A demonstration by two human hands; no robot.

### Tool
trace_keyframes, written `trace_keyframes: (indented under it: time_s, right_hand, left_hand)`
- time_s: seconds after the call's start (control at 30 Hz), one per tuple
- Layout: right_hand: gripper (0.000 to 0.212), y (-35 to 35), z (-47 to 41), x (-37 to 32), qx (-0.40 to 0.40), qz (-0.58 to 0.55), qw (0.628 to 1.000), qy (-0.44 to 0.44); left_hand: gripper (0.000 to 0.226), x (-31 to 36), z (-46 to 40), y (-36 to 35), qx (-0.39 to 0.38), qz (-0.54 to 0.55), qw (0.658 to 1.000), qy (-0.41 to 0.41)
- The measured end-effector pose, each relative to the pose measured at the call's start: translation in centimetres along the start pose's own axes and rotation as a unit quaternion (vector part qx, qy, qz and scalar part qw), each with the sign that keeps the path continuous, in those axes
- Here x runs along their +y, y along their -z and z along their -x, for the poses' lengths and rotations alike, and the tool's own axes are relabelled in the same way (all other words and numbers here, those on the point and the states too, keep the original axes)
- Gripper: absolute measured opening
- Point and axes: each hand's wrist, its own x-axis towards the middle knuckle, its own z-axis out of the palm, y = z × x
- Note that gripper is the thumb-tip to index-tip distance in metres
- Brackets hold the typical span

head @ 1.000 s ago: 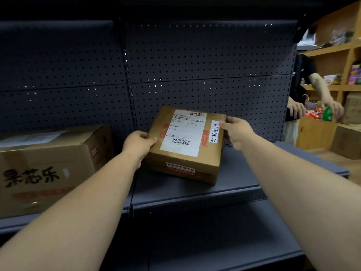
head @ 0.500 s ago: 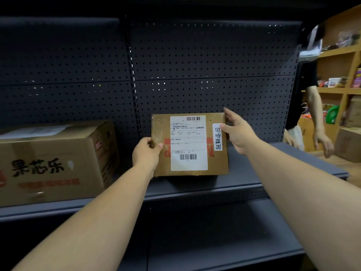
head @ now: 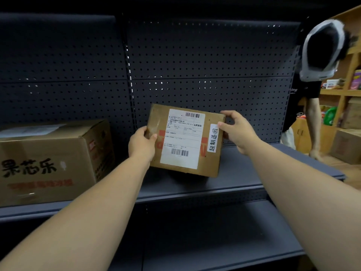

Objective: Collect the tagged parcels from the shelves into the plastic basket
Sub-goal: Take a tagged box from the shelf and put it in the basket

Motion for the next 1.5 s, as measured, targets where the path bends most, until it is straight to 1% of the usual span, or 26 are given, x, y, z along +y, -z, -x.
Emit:
trace_keyframes:
  time_s: [0.1,0.23,0.37,0.5,0.57,0.63,0.73,0.8,0.87,0.93,1.0,1.07,1.13,1.23,1.3,1.43,1.5]
  right_hand:
    - [0.039,0.6,0.0,-0.1,-0.011,0.015,1.000,-0.007]
    - [0.045,1.6,0.1,0.1,-0.020,0.005,0.998,-0.054]
    - [0.036,3.1,0.4,0.0,-0.018,0.002,0.995,-0.099]
    - [0.028,4.1,0.4,0.6,0.005,0.022,0.992,-0.128]
    - [0.019,4.6,0.5,1.2,0.019,0.012,0.989,-0.143]
    - [0.016,5.1,0.8,1.6,0.027,0.004,0.987,-0.156]
    - [0.019,5.6,0.8,2.2,0.033,-0.005,0.984,-0.174]
    - [0.018,6.0,0.4,2.7,0.036,0.020,0.984,-0.174]
    - [0.022,6.3,0.1,3.3,0.039,0.047,0.984,-0.166]
    - [0.023,6.5,-0.2,3.9,0.035,0.055,0.983,-0.171]
    - [0.026,6.4,-0.4,4.4,0.032,0.054,0.981,-0.185]
    - [0.028,6.2,-0.1,4.5,0.034,0.044,0.980,-0.190]
    - [0.024,6.1,0.3,4.5,0.033,0.031,0.982,-0.184]
    - [0.023,6.0,1.2,4.2,0.028,0.015,0.984,-0.173]
    - [0.023,6.1,1.9,4.2,0.031,0.014,0.985,-0.167]
    - [0.016,6.8,3.9,3.9,0.057,0.028,0.986,-0.152]
    - [0.017,7.4,4.9,3.6,0.081,0.038,0.985,-0.145]
  left_hand:
    - [0.037,2.2,-1.3,-0.2,-0.012,-0.017,0.999,-0.036]
    - [0.041,4.8,-2.6,-1.1,-0.025,-0.059,0.994,-0.086]
    - [0.040,6.5,-3.5,-2.9,-0.040,-0.105,0.987,-0.117]
    - [0.041,8.0,-3.6,-4.6,-0.058,-0.098,0.984,-0.141]
    - [0.044,8.2,-3.6,-5.4,-0.044,-0.074,0.988,-0.125]
    - [0.048,8.0,-3.3,-6.2,-0.027,-0.032,0.996,-0.083]
    - [0.053,7.4,-2.3,-7.4,-0.023,0.039,0.998,-0.033]
    - [0.052,7.0,-1.5,-8.1,-0.024,0.092,0.995,-0.008]
    - [0.049,6.7,-0.8,-8.7,-0.038,0.127,0.991,0.017]
    - [0.038,6.1,-0.3,-9.3,-0.060,0.116,0.991,0.016]
    - [0.033,5.5,0.2,-9.7,-0.074,0.106,0.992,0.007]
    - [0.035,4.9,0.8,-9.9,-0.084,0.107,0.991,-0.003]
    - [0.039,4.5,1.4,-10.0,-0.091,0.110,0.990,-0.016]
    - [0.045,4.4,2.5,-10.0,-0.102,0.127,0.987,-0.009]
    - [0.045,4.4,3.2,-9.9,-0.108,0.133,0.985,-0.004]
    - [0.043,4.7,5.0,-9.7,-0.124,0.144,0.982,-0.014]
    - [0.042,5.1,6.1,-9.8,-0.135,0.154,0.979,-0.013]
